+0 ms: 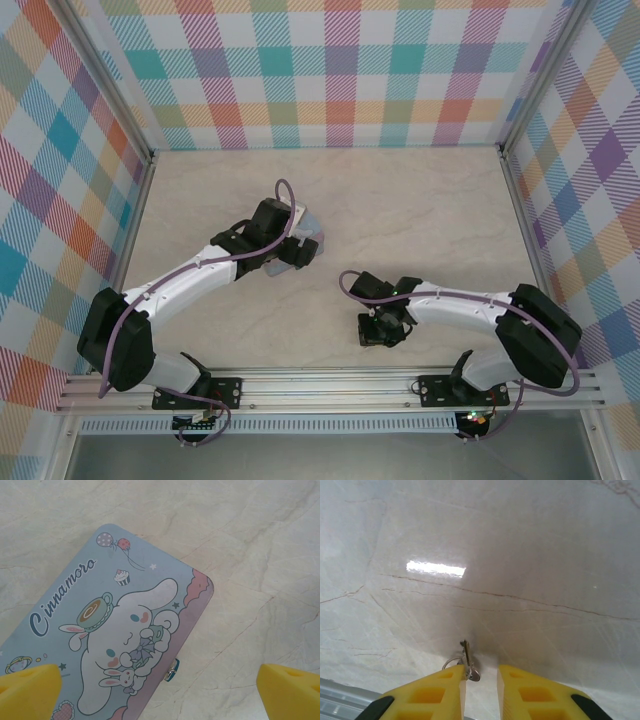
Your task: Unlock the padlock with the key
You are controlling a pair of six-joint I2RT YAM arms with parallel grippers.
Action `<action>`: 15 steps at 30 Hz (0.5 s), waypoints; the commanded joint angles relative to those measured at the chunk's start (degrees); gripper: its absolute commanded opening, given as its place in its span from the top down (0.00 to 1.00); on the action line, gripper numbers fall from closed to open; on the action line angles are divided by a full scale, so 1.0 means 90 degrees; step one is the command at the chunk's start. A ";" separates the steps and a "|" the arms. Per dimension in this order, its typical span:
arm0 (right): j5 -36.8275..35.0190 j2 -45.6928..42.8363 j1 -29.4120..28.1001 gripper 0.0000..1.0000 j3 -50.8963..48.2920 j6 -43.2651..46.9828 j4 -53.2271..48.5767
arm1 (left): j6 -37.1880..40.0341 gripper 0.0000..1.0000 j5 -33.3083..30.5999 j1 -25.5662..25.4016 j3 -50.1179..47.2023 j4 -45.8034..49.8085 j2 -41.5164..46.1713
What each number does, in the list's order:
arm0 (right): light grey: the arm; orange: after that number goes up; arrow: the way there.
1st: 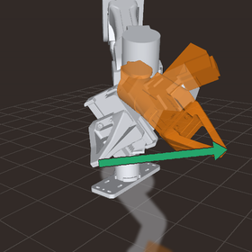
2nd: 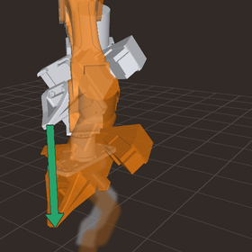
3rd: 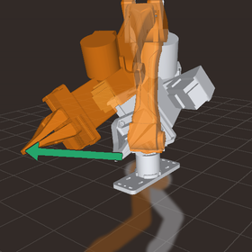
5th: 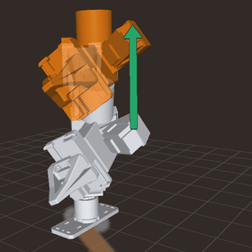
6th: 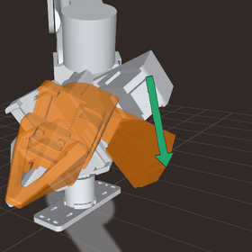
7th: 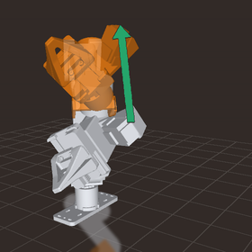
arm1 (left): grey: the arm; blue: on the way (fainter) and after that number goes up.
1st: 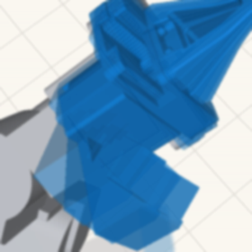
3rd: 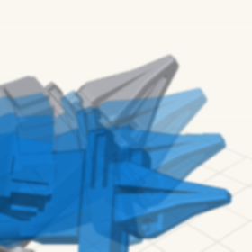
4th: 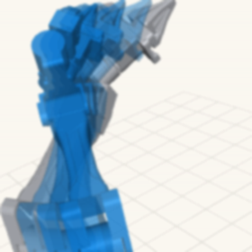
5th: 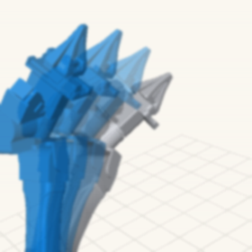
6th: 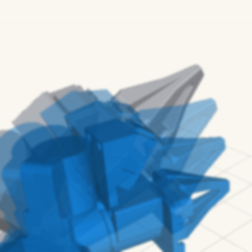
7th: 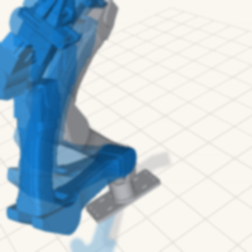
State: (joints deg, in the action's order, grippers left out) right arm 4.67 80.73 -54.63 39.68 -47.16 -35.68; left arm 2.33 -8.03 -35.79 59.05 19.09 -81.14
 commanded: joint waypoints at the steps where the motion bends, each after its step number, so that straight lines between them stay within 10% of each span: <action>1: -0.0035 0.0108 -0.0038 0.77 0.0048 0.0041 -0.0094 | -0.0073 0.00 -0.0034 0.0074 0.0060 -0.0020 0.0104; 15: 0.0275 0.0204 -0.0043 0.77 0.0096 0.0242 0.0205 | -0.0083 0.00 -0.0032 0.0071 0.0089 -0.0005 0.0021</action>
State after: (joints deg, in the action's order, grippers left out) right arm 5.72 82.08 -54.63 39.70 -45.82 -34.81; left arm 2.31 -8.14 -35.79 59.05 19.11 -81.14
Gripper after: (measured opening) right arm 0.226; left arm 0.999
